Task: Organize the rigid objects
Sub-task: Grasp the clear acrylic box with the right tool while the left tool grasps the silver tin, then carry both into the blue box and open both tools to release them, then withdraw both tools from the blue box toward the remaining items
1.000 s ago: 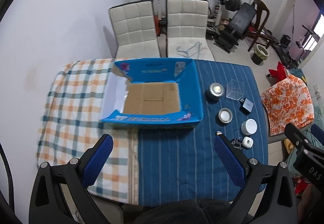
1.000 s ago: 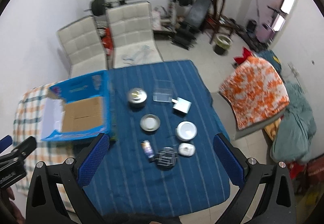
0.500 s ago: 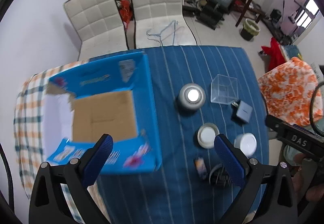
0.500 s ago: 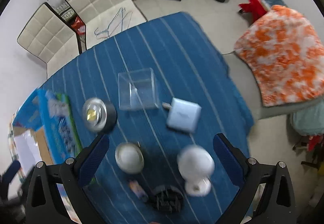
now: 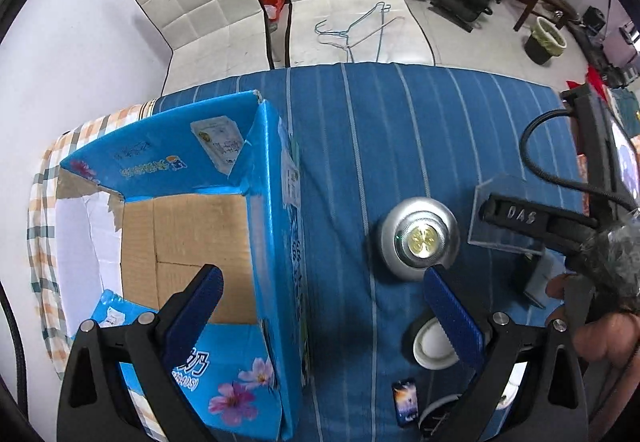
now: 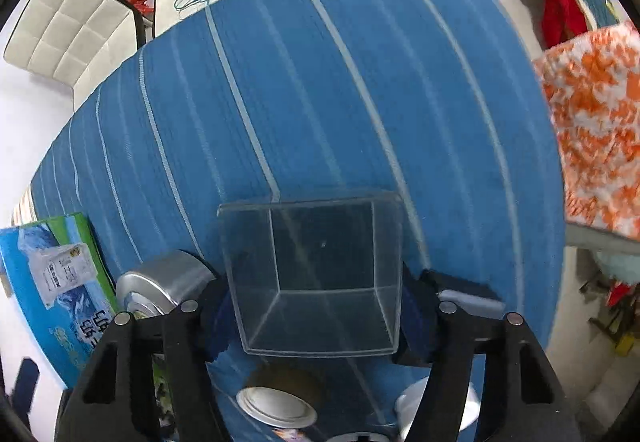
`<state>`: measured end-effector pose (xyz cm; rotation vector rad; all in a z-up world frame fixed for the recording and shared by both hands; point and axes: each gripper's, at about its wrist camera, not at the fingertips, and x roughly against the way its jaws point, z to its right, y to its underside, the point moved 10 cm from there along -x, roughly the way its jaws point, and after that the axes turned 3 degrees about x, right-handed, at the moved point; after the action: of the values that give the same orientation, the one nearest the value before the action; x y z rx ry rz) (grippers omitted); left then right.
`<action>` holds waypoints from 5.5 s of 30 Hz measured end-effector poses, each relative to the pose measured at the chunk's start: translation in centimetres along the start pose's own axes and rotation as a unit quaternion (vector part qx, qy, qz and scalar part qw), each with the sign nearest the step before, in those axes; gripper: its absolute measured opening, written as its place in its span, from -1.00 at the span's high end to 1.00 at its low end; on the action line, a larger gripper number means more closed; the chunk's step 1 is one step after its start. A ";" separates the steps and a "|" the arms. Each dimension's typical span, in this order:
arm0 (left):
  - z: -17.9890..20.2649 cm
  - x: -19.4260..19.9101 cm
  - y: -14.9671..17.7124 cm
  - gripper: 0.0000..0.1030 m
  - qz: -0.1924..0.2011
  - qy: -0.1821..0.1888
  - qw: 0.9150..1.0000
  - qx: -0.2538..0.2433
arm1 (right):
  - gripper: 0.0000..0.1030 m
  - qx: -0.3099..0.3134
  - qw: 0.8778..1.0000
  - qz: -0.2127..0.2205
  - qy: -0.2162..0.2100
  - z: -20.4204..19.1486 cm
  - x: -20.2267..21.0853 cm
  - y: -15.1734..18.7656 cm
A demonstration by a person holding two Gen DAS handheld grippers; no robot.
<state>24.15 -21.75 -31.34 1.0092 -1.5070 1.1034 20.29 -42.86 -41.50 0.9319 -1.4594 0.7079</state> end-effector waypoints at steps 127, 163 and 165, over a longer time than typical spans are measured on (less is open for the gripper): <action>-20.2 -6.9 3.8 -0.33 -0.050 0.190 0.979 0.055 | -0.69 0.067 0.996 0.017 -0.048 -32.5 0.3 6.7; -29.1 8.9 9.6 -0.96 0.104 0.022 0.994 0.041 | -0.69 0.182 0.973 0.139 -0.023 -31.2 14.5 19.8; -27.7 9.9 8.7 -0.96 0.115 0.013 0.993 0.038 | -0.69 0.182 0.971 0.153 -0.026 -31.0 16.4 21.1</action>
<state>20.37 6.50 -19.92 0.8837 -1.5986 1.3405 18.01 -8.19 -19.94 1.0173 -1.5661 1.2179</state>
